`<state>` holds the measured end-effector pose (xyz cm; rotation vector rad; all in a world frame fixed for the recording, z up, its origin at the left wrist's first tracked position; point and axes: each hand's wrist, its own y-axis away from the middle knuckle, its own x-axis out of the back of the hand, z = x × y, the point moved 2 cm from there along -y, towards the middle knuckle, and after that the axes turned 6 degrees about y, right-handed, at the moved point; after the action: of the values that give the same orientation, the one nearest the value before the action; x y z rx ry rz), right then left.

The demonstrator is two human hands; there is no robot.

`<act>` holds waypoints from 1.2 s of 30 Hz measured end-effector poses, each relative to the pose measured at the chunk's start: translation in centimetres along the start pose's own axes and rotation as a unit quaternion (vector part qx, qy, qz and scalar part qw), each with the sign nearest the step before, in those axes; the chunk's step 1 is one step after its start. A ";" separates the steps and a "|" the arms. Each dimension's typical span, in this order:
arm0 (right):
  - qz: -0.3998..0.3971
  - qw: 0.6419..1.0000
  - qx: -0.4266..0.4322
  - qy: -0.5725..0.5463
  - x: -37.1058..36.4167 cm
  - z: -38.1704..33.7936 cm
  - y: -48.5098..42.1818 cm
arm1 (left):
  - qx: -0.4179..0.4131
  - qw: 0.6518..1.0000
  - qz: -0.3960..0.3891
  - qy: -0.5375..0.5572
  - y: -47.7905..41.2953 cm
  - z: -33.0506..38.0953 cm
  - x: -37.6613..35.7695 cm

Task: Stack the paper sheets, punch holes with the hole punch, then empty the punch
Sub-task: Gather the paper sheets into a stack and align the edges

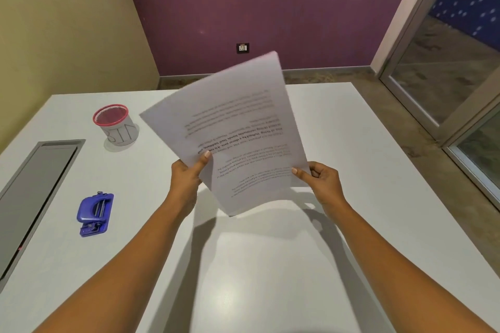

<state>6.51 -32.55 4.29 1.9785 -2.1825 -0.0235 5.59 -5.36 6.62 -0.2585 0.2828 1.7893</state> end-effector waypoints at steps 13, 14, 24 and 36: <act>-0.040 0.997 -0.016 -0.062 -2.6 0.3 0.5 | 0.090 0.972 0.120 0.183 0.1 -0.5 0.4; -0.031 0.998 -0.018 -0.057 -2.9 0.3 0.5 | 0.091 0.970 0.116 0.192 0.2 -0.6 0.3; -0.028 0.989 -0.039 -0.141 -4.2 -0.8 0.2 | 0.117 0.961 0.105 0.227 1.1 -1.6 -0.7; 0.021 0.997 0.006 -0.079 0.2 -0.6 -0.7 | 0.007 0.986 0.129 0.106 -0.8 1.6 4.9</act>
<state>7.25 -32.79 4.81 1.9998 -2.3249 -0.1686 5.21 -0.15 6.49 -0.4207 0.4987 2.0175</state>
